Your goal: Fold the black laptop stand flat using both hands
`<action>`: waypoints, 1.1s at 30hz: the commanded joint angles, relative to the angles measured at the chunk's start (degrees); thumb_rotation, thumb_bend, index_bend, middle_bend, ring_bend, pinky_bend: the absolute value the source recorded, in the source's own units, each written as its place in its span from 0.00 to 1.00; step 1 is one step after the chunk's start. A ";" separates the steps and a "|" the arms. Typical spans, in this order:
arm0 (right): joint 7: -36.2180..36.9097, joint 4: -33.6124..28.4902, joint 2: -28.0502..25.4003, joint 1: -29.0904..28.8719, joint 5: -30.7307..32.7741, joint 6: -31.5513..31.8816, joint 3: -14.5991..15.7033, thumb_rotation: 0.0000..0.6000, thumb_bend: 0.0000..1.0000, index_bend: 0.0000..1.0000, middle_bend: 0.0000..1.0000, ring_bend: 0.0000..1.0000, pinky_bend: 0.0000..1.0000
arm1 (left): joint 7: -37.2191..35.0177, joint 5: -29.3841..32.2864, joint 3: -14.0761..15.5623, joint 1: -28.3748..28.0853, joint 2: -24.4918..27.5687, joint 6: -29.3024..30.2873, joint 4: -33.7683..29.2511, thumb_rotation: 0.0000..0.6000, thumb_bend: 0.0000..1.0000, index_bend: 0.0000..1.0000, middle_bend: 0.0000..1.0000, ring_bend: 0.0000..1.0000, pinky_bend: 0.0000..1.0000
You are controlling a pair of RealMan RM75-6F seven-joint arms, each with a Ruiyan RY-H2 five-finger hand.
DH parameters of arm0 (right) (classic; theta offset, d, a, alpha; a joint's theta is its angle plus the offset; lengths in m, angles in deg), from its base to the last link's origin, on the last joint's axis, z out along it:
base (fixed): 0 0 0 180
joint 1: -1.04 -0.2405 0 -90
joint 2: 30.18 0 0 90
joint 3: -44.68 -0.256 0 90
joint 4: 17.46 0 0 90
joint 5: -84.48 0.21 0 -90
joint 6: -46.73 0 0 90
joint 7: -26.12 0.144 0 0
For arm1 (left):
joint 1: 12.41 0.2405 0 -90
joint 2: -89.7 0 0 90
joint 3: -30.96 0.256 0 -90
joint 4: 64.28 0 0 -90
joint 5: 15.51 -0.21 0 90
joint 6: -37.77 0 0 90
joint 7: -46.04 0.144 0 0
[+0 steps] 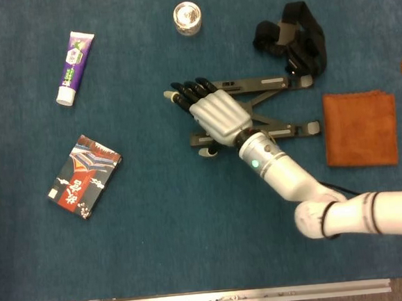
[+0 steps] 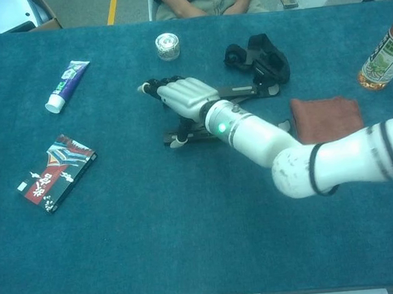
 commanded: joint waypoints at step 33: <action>15.81 -6.90 -19.78 0.47 27.05 -10.98 3.23 1.00 0.00 0.00 0.00 0.00 0.00 | 1.11 -0.23 0.45 0.42 -0.40 0.07 -0.13 1.00 0.13 0.00 0.00 0.00 0.00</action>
